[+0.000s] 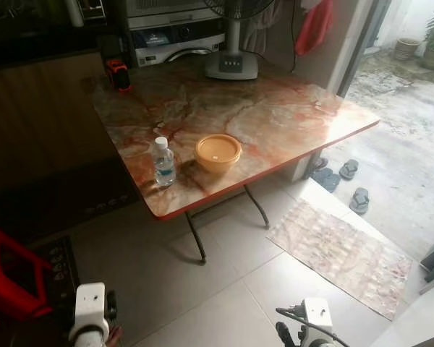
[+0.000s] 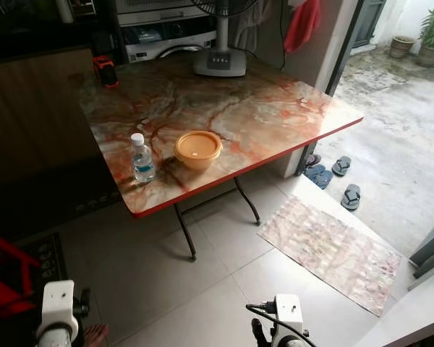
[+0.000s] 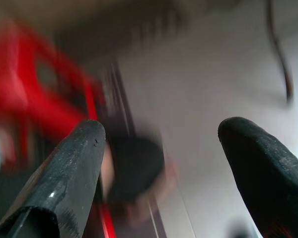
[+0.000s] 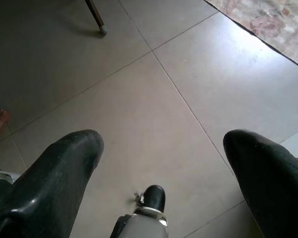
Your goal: Restocking fridge
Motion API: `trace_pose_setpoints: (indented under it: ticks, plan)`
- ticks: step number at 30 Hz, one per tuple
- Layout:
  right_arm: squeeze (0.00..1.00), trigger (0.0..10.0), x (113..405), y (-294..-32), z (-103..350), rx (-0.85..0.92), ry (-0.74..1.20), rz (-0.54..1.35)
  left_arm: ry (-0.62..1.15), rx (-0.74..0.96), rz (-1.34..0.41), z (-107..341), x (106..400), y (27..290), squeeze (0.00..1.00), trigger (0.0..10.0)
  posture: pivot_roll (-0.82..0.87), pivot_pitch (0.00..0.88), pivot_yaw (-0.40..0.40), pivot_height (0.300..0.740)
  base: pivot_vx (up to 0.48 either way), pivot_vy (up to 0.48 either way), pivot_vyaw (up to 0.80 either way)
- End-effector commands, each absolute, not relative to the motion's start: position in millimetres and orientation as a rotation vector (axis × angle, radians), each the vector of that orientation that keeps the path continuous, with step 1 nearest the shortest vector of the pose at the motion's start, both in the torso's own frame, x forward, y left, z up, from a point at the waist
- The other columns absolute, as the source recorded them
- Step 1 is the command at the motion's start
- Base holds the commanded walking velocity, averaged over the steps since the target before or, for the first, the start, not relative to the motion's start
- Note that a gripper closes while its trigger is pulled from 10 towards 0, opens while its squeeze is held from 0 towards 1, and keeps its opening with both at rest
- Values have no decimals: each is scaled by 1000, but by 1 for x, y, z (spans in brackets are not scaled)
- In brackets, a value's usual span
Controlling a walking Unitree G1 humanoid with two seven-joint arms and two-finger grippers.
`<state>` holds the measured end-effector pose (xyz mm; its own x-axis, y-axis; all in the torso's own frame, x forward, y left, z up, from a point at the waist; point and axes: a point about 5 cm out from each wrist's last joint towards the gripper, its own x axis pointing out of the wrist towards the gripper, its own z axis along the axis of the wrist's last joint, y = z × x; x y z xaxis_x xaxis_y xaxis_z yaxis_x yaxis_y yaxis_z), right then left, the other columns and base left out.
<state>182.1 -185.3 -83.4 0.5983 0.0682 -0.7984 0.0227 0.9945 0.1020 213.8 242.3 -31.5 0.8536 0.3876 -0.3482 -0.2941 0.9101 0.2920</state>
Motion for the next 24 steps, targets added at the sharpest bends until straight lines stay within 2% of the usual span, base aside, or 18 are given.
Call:
trace_pose_setpoints:
  ticks: [1,4,7,8,13,19,24]
  plan:
    - [0,10000,181,-187,-84,103,942,23,360,264,369,-26,214,244,0,10000,52,0,-17,740,0,0,0]
    - [0,10000,181,-187,-84,107,941,24,214,294,380,-7,221,250,0,10000,54,0,-16,740,0,0,0]
    - [0,10000,181,-187,-84,103,942,28,132,330,367,3,222,248,0,10000,54,0,-16,740,0,0,0]
    - [0,10000,181,-187,-84,103,942,28,56,343,356,12,223,244,0,10000,53,0,-11,740,0,0,0]
    - [0,10000,181,-187,-84,99,944,29,-46,348,321,27,224,235,0,10000,50,0,-10,740,0,0,0]
    - [0,10000,180,-189,-84,84,946,38,-281,334,279,82,249,221,0,10000,68,0,-22,740,0,0,0]
    - [0,10000,179,-189,-84,85,947,44,-341,287,209,109,267,206,0,10000,64,0,-23,740,0,0,0]
